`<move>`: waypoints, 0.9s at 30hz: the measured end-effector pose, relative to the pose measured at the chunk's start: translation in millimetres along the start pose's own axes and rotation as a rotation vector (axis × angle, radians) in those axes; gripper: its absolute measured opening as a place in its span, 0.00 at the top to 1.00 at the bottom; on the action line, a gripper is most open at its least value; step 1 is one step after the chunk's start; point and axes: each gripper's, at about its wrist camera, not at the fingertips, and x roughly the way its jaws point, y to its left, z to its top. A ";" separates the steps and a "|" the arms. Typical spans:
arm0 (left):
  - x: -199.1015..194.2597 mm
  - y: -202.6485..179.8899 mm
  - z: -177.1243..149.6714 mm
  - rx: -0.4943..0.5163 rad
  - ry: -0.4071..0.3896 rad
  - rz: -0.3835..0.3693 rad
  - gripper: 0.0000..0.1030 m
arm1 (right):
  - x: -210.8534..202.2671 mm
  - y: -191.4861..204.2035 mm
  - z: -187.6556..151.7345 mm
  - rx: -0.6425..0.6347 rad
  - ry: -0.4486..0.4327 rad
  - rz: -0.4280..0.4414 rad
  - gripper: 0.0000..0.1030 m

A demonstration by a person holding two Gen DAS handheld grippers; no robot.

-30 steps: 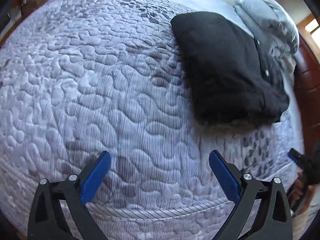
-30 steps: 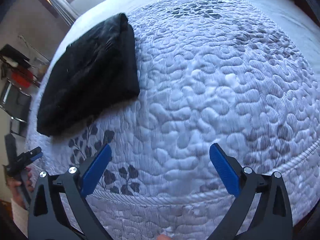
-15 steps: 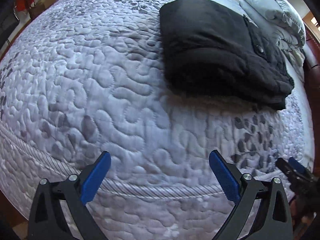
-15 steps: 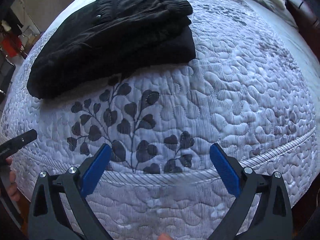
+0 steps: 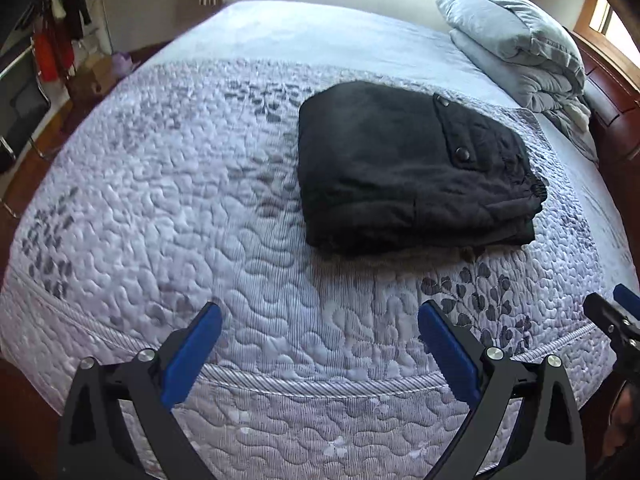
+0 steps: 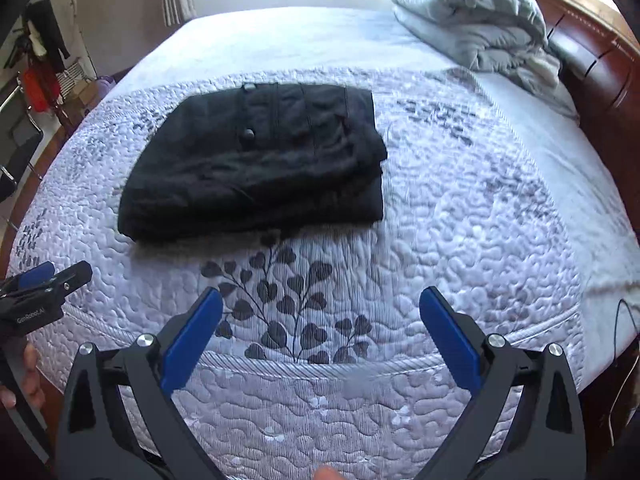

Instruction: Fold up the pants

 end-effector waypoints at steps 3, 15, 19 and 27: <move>-9.6 -2.3 10.9 0.009 -0.023 -0.025 0.04 | -17.5 1.2 6.8 0.000 -0.031 -0.002 0.04; -37.2 -26.3 17.3 0.098 -0.114 -0.014 0.04 | -44.5 -0.1 19.9 0.016 -0.100 -0.011 0.04; -37.8 -31.6 16.1 0.098 -0.111 -0.019 0.04 | -44.6 0.7 19.4 0.019 -0.102 -0.010 0.04; -30.8 -31.9 14.9 0.101 -0.106 0.003 0.04 | -25.6 -1.1 15.6 0.036 -0.066 -0.018 0.03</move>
